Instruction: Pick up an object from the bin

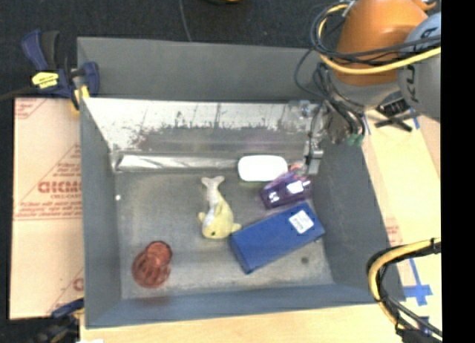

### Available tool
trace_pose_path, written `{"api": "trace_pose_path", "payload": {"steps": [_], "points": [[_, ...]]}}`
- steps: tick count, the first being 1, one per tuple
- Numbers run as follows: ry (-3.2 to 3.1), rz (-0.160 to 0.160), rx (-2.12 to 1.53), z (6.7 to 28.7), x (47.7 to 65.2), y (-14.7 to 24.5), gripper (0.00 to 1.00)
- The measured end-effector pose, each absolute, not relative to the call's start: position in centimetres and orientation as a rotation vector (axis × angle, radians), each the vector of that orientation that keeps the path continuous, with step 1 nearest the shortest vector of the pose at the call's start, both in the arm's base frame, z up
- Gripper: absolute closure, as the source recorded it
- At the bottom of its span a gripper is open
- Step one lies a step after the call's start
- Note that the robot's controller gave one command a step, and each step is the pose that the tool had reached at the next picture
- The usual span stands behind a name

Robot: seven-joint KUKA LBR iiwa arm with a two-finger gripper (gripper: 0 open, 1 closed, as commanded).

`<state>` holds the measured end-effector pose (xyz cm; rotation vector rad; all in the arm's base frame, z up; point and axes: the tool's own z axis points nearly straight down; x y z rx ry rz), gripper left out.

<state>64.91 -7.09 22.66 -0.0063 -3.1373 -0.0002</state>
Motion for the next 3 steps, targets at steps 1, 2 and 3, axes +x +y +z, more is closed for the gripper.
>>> {"api": "trace_pose_path", "payload": {"steps": [1, 2, 3], "points": [[-3.148, 0.003, -0.007, 23.0, 65.0, -7.0, 0.00], [-3.142, -0.003, -0.048, 17.2, 63.8, -2.5, 0.00], [-3.156, 0.002, -0.059, 12.6, 63.1, 1.4, 0.00]]}}
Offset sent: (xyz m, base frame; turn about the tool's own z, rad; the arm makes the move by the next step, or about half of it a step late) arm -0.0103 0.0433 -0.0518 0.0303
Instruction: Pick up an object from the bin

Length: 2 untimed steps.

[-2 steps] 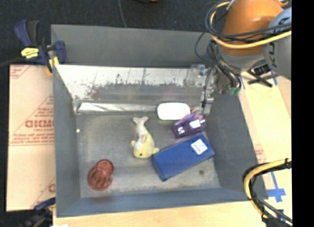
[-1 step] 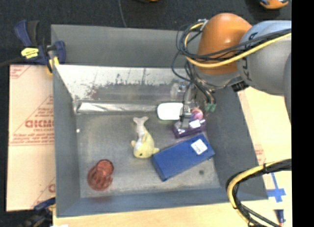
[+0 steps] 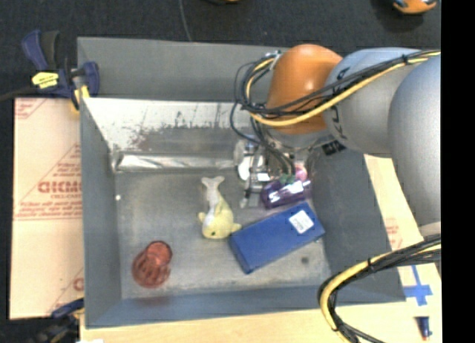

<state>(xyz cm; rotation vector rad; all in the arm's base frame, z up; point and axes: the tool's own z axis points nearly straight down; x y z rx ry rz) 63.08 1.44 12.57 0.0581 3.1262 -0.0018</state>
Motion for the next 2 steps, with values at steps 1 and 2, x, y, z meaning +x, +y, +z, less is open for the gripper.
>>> {"api": "trace_pose_path", "payload": {"steps": [1, 2], "points": [[3.122, -0.005, 0.099, 6.8, 64.5, -3.0, 0.00], [3.116, -0.004, -0.057, 8.0, 61.0, 5.3, 0.00]]}}
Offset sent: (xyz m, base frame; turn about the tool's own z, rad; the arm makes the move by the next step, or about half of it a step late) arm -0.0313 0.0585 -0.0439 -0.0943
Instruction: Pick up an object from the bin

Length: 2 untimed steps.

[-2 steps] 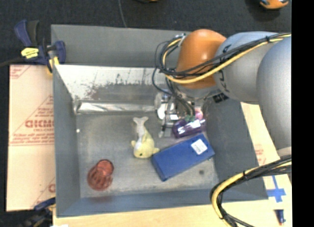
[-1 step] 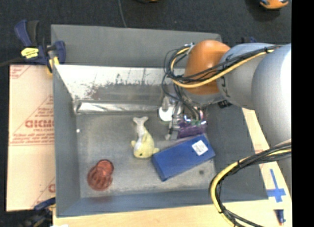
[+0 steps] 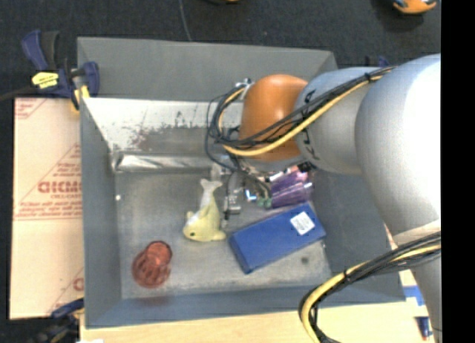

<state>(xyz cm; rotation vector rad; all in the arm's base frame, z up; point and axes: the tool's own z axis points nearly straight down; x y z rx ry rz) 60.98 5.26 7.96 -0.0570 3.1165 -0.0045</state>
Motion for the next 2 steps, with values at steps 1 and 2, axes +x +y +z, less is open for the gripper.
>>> {"api": "trace_pose_path", "payload": {"steps": [1, 2], "points": [[3.117, -0.002, -0.011, 12.6, 61.5, 2.9, 0.00], [3.117, -0.005, -0.055, 10.4, 59.4, 8.3, 0.00]]}}
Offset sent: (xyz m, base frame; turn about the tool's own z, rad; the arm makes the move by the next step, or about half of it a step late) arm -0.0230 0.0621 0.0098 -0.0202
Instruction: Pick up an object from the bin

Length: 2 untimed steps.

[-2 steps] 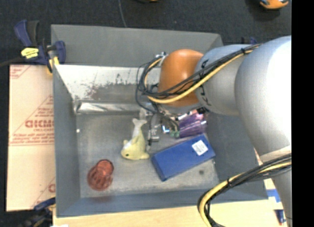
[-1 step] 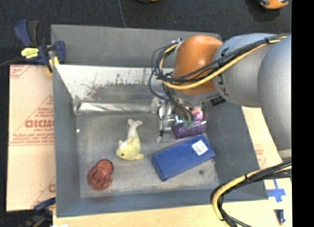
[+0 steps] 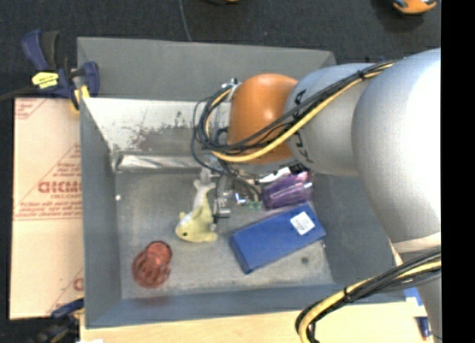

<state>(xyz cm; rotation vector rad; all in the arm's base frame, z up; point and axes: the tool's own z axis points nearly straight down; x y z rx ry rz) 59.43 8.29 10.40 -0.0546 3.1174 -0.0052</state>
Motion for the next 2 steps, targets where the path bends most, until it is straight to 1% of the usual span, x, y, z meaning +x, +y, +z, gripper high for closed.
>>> {"api": "trace_pose_path", "payload": {"steps": [1, 2], "points": [[3.108, -0.010, 0.028, 9.97, 55.85, 6.53, 0.00], [3.110, -0.016, -0.005, 9.44, 55.88, 6.30, 0.00]]}}
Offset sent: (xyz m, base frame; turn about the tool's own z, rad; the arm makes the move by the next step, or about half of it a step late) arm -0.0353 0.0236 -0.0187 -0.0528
